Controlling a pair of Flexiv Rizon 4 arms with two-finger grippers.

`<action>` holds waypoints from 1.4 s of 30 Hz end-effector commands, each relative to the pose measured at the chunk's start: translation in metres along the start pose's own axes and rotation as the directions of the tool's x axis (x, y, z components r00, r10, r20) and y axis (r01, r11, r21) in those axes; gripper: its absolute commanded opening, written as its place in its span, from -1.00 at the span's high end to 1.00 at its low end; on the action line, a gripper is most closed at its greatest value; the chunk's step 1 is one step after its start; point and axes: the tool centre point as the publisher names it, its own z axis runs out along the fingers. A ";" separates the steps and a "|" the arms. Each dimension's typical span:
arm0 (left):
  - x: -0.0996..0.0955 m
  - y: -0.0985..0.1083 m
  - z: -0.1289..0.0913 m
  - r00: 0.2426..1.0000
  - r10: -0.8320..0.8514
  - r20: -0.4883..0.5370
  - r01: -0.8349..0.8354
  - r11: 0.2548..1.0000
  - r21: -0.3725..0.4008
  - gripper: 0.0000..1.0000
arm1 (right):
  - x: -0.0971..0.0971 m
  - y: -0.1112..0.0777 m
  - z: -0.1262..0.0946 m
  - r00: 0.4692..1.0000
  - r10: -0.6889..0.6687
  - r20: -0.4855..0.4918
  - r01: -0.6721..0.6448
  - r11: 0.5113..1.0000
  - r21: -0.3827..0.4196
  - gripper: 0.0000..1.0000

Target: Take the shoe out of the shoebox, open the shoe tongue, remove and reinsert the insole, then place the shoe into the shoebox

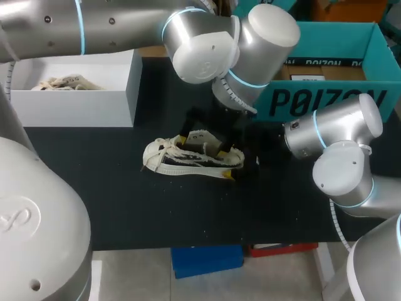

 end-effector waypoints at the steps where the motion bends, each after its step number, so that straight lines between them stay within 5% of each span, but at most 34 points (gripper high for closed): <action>1: 0.008 -0.007 0.011 0.999 0.006 0.046 -0.005 1.000 -0.016 -1.00 | 0.000 -0.001 0.000 1.000 0.001 0.001 -0.001 1.000 0.001 1.00; 17: -0.001 -0.016 0.027 0.994 0.025 0.104 -0.023 0.999 -0.023 -1.00 | 0.000 -0.001 0.000 1.000 0.001 0.001 -0.001 1.000 0.001 1.00; 18: -0.001 -0.016 0.028 0.994 0.028 0.106 -0.025 0.999 -0.023 -0.66 | 0.000 -0.001 0.000 1.000 0.001 0.001 -0.001 1.000 0.001 1.00; 19: -0.002 -0.017 0.030 0.994 0.030 0.108 -0.027 0.999 -0.026 -0.56 | 0.000 -0.001 0.000 1.000 0.001 0.001 -0.001 1.000 0.001 1.00; 22: -0.001 -0.018 0.032 0.993 0.032 0.113 -0.028 0.999 -0.030 -0.58 | 0.000 -0.001 0.000 1.000 0.001 0.001 -0.001 1.000 0.001 1.00; 24: -0.001 -0.018 0.032 0.992 0.035 0.118 -0.032 0.999 -0.030 -0.37 | 0.000 -0.001 0.000 1.000 0.001 0.001 -0.001 1.000 0.001 1.00; 29: -0.003 -0.020 0.032 0.992 0.042 0.121 -0.040 0.999 -0.024 -0.45 | 0.000 -0.001 0.000 1.000 0.001 0.001 -0.001 1.000 0.001 1.00; 31: -0.004 -0.020 0.032 0.991 0.045 0.127 -0.043 0.999 -0.020 0.18 | 0.000 -0.001 0.000 1.000 0.001 0.001 -0.001 1.000 0.001 1.00; 34: -0.005 -0.021 0.032 0.990 0.053 0.133 -0.052 0.999 -0.016 0.61 | 0.000 -0.001 0.000 1.000 0.001 0.001 -0.001 1.000 0.001 1.00; 35: -0.005 -0.021 0.032 0.989 0.056 0.133 -0.055 0.998 -0.014 1.00 | 0.000 -0.001 0.000 1.000 0.001 0.001 -0.001 1.000 0.001 1.00; 42: -0.006 -0.019 0.033 0.987 0.077 0.140 -0.077 0.997 -0.005 1.00 | 0.000 -0.001 0.000 1.000 0.001 0.001 -0.001 1.000 0.001 1.00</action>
